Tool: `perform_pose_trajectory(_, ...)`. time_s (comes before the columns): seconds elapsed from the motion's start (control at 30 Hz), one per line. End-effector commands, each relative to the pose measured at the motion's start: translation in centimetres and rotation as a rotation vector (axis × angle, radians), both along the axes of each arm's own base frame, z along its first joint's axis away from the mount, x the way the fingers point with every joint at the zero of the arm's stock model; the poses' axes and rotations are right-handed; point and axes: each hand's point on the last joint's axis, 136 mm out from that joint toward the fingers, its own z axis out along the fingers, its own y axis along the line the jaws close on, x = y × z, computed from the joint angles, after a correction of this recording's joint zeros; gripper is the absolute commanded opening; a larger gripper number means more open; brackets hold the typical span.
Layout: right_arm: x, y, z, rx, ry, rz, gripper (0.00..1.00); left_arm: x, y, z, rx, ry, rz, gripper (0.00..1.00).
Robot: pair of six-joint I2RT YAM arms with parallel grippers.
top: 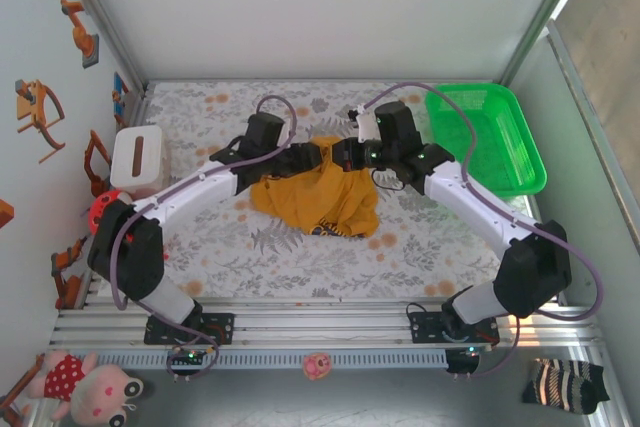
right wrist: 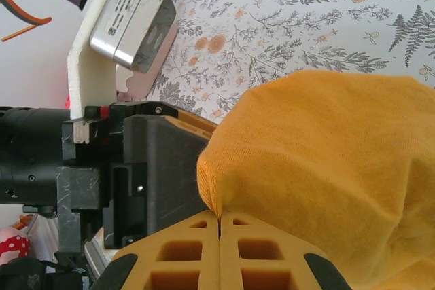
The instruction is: Fold the inside-out t-shirt
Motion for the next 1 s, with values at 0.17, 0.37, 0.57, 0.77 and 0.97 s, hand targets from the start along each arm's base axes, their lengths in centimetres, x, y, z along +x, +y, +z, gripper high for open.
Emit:
perform_pose_trajectory(0.17, 0.3, -0.9, 0.0, 0.014, -0.008, -0.025, 0.00, 1.4, -1.7, 4.0, -0.028, -0.084, -0.057, 0.00)
perform_pose_trajectory(0.37, 4.7, -3.0, -2.0, 0.061, 0.055, -0.126, 0.00, -0.5, -0.7, 11.2, -0.230, -0.094, -0.150, 0.00)
perform_pose_trajectory(0.57, 9.4, -3.8, -5.0, 0.049, 0.157, -0.211, 0.30, -1.3, -0.2, 18.5, -0.574, -0.094, -0.219, 0.00)
perform_pose_trajectory(0.77, 6.5, -6.3, -2.9, 0.031, 0.130, -0.286, 0.37, -0.6, -0.3, 20.6, -0.702, -0.086, -0.200, 0.00)
perform_pose_trajectory(0.97, 1.5, -7.1, 0.9, 0.007, 0.051, -0.330, 0.48, 0.6, 0.2, 19.7, -0.679, -0.066, -0.107, 0.00)
